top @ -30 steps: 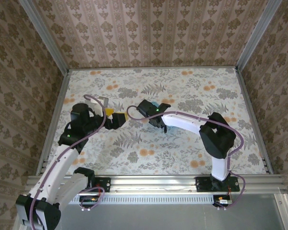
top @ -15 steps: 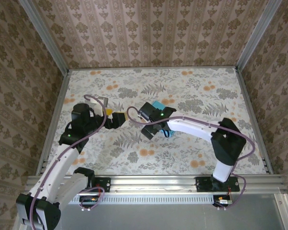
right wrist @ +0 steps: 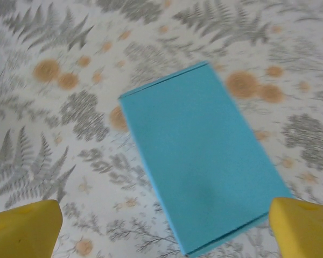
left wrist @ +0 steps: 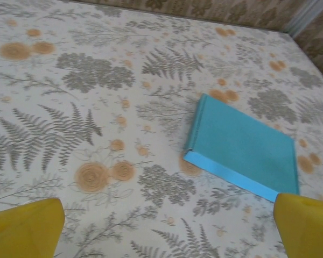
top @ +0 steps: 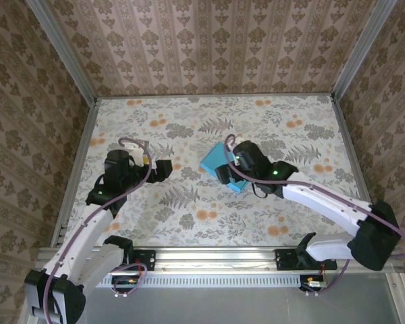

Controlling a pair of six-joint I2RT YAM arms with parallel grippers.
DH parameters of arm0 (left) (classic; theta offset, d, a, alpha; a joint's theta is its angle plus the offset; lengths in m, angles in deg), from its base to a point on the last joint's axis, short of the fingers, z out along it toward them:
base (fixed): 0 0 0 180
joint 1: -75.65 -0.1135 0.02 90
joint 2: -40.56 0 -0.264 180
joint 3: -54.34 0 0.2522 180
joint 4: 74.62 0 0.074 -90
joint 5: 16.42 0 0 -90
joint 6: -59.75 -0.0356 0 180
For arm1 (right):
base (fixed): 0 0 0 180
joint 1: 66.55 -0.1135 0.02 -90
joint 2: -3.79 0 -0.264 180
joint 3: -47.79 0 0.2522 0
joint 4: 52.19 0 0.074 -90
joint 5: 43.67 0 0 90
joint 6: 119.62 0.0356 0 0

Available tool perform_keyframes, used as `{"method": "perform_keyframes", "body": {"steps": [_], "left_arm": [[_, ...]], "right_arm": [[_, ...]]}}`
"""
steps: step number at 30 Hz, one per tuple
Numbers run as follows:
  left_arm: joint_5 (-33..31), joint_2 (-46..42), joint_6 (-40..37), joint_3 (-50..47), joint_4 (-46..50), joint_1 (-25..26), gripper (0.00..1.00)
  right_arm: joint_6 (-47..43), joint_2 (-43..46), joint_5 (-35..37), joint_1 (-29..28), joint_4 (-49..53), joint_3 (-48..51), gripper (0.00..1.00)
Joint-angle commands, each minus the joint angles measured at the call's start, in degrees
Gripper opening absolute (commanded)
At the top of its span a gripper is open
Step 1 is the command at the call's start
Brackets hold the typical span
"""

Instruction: Fold the paper box

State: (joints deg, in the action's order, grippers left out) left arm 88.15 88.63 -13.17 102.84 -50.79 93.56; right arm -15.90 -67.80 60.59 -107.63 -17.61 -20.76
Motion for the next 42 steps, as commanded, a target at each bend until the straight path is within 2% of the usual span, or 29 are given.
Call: {"method": "perform_keyframes", "body": {"steps": [1,8,11,15,20,23,26,28,30,32,36,37,40,42], "left_arm": [[-9.8,0.8,-1.8,-1.1,-2.9,-0.3,1.00],[-23.5,7.2,-11.7,-0.4,-6.0,-1.1,1.00],[-27.7,11.1,-15.4,0.1,-9.7,-3.0,1.00],[-28.3,15.2,-18.6,-3.6,-20.6,-6.3,1.00],[-22.6,19.2,-19.6,-11.3,-37.7,-10.6,1.00],[-21.6,22.7,-21.5,-16.1,-50.8,-11.5,1.00],[-20.7,27.4,-21.5,-17.5,-58.6,-12.6,1.00],[-19.5,28.3,-21.5,-15.1,-54.6,-12.9,1.00],[-19.1,30.6,-22.6,-13.6,-55.1,-13.2,1.00],[-19.0,34.2,-22.7,-13.9,-59.8,-14.0,1.00],[-15.1,41.6,-20.6,-14.8,-68.6,-17.1,1.00],[-14.5,39.8,-19.4,-14.1,-63.8,-17.6,1.00],[-12.4,40.4,-19.7,-11.6,-60.1,-18.2,1.00],[-12.4,40.9,-20.0,-12.1,-61.9,-18.2,1.00]], "right_arm": [[4.8,3.9,4.1,4.0,-4.4,3.1,1.00],[3.7,10.6,17.3,11.4,-13.3,14.1,1.00],[2.3,13.2,18.0,16.8,-16.9,17.8,1.00],[1.6,15.5,16.4,24.6,-19.9,21.1,1.00],[-1.2,14.0,15.5,30.6,-24.5,24.3,1.00],[-4.7,12.1,14.8,31.6,-29.4,26.2,1.00],[-6.7,10.0,13.8,31.8,-35.4,28.3,1.00],[-8.1,8.5,13.2,31.9,-39.1,29.3,1.00],[-9.5,6.6,13.2,32.2,-43.8,30.4,1.00],[-11.0,4.0,12.6,32.9,-51.0,32.1,1.00],[-12.5,-1.0,9.2,34.0,-59.1,32.8,1.00],[-13.1,-2.5,8.0,34.1,-61.5,33.0,1.00],[-12.8,-7.0,5.8,34.6,-65.6,32.6,1.00],[-13.1,-11.3,4.4,34.7,-67.4,31.9,1.00]]}}
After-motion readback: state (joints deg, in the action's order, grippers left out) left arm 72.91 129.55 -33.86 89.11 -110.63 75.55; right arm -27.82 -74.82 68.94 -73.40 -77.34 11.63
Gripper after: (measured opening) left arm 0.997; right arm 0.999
